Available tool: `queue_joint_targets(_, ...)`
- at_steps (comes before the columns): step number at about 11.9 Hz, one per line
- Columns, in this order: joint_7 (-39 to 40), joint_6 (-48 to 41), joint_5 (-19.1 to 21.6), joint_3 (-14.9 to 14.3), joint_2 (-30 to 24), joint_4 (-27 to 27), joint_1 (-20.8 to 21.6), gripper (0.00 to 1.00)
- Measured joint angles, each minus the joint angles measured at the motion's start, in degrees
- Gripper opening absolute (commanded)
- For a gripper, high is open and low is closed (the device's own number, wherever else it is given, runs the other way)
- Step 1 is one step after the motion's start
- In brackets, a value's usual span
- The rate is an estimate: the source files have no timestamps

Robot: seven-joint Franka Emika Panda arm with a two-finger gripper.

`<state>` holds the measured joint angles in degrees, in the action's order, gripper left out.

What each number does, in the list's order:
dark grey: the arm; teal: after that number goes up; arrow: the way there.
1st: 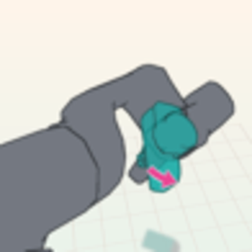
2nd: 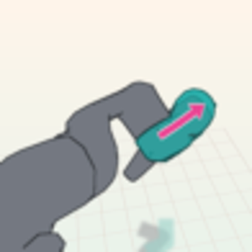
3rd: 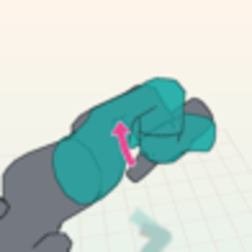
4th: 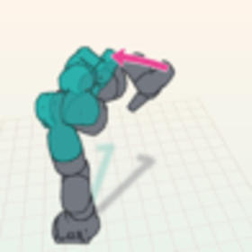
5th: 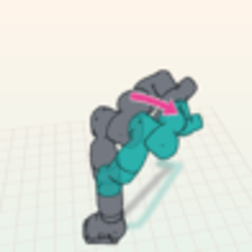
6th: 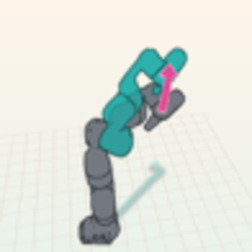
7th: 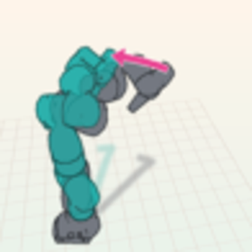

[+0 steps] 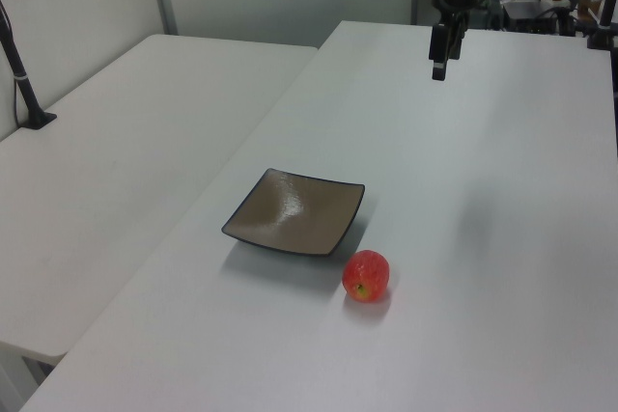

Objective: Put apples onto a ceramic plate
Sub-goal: 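Move the open gripper down toward the red apple beside the plate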

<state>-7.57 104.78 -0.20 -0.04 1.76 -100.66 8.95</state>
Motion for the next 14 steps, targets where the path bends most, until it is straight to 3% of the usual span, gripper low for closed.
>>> queue_joint_targets(10, 0.6, 3.3, 0.1, 0.9, 0.6, -1.3, 1.5, 1.00)
queue_joint_targets(14, -0.8, 10.7, 0.3, 4.5, 4.4, -1.6, 5.4, 1.00)
